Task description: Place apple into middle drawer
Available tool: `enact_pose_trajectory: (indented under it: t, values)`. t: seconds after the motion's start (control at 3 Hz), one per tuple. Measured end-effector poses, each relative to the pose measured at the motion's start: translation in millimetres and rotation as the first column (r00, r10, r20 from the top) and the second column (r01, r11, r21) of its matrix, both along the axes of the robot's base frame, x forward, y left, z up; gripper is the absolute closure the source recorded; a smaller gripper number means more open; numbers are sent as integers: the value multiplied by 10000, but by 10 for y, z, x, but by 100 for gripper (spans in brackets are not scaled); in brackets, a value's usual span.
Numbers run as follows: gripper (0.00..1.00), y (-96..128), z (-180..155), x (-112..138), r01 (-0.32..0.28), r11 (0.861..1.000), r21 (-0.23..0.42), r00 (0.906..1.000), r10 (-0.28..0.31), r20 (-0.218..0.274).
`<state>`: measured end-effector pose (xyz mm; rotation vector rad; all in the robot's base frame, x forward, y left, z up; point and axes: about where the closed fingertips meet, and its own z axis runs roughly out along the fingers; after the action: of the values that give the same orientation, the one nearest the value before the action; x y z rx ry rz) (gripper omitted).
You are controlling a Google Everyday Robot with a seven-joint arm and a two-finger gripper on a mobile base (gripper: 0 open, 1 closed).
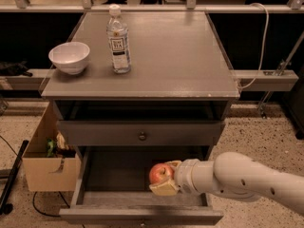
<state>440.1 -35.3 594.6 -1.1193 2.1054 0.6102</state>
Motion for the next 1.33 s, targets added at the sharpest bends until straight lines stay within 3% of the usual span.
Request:
enact_pose_trajectory:
  t: [0.33, 0.67, 1.33]
  values:
    - [100, 1, -1, 0, -1, 10000, 0, 10000, 1, 0]
    - [100, 130, -208, 86, -202, 9997, -162, 9998, 201, -24]
    - [100, 247, -944, 661, -30, 9998, -178, 10000, 30, 13]
